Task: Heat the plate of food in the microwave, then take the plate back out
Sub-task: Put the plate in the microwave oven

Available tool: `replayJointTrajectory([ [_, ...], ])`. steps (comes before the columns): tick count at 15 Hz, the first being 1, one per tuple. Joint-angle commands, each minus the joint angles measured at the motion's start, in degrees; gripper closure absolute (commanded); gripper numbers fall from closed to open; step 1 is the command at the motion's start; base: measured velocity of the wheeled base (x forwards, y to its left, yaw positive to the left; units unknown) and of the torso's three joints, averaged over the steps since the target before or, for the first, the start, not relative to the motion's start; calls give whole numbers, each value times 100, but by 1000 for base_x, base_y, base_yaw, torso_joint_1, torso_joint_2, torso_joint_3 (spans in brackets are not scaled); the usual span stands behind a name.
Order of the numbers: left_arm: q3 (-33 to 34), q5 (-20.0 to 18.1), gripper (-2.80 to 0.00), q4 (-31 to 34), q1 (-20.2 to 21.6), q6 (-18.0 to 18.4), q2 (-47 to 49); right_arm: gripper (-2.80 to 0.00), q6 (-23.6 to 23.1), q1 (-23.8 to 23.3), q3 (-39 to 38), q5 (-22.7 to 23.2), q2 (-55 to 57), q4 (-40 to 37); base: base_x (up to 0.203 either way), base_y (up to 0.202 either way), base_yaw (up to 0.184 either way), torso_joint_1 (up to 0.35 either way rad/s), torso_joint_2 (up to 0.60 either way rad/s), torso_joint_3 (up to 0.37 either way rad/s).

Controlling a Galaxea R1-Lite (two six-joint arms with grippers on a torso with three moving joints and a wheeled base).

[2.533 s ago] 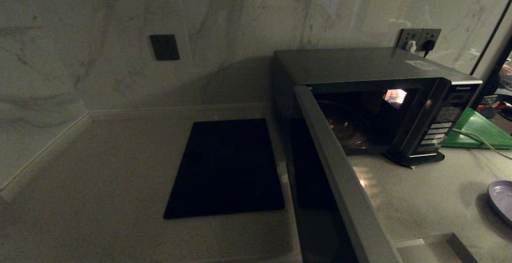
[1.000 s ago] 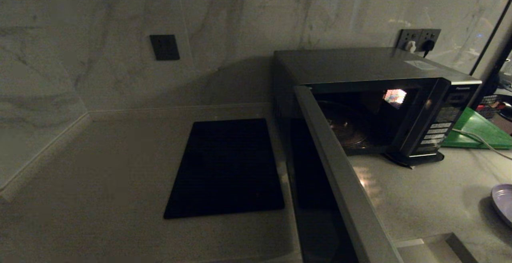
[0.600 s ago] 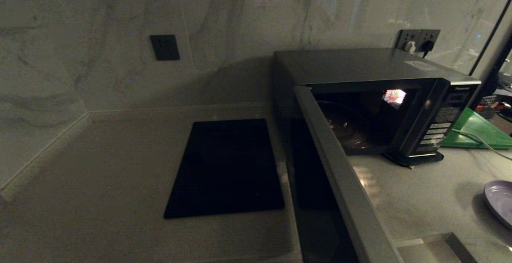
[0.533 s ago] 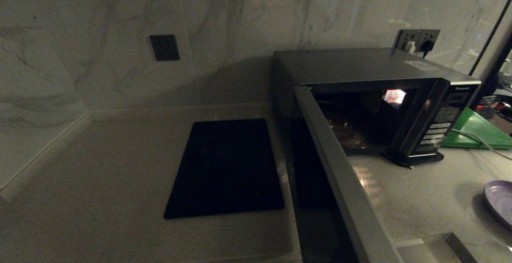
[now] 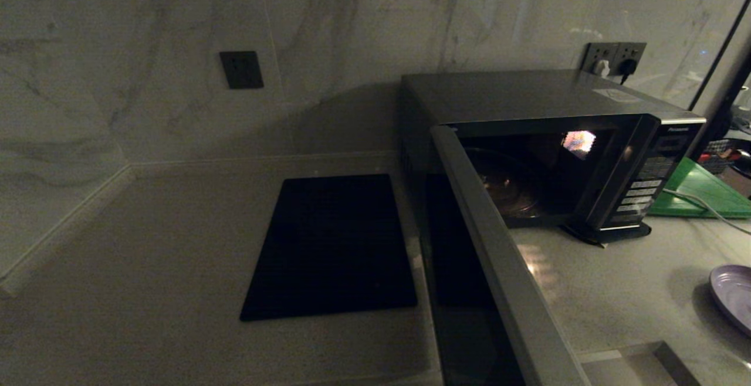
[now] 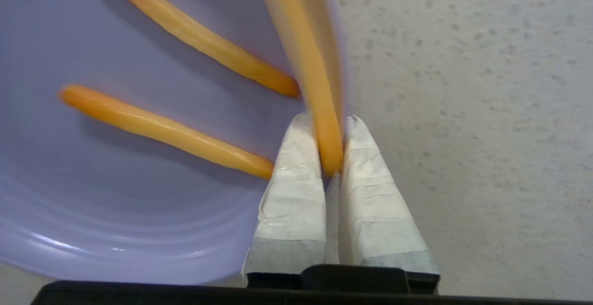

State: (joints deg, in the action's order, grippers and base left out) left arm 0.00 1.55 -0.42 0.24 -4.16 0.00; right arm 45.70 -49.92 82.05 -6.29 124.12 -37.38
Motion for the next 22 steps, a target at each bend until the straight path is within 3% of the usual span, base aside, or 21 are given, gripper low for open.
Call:
replayJointTrajectory([
  [1, 0, 4, 0, -1, 2, -6, 9, 0, -17, 0, 12, 33, -134, 2, 0, 0, 0, 0, 0, 0],
  [16, 0, 4, 0, -1, 2, -6, 9, 0, -157, 11, 67, 142, -376, 11, 0, 0, 0, 0, 0, 0],
  [19, 0, 4, 0, -1, 2, -6, 9, 0, -346, 12, 65, 845, -631, 11, 0, 0, 0, 0, 0, 0],
  [22, 0, 4, 0, -1, 2, -6, 9, 0, -526, 17, 40, 949, -906, 11, 0, 0, 0, 0, 0, 0],
])
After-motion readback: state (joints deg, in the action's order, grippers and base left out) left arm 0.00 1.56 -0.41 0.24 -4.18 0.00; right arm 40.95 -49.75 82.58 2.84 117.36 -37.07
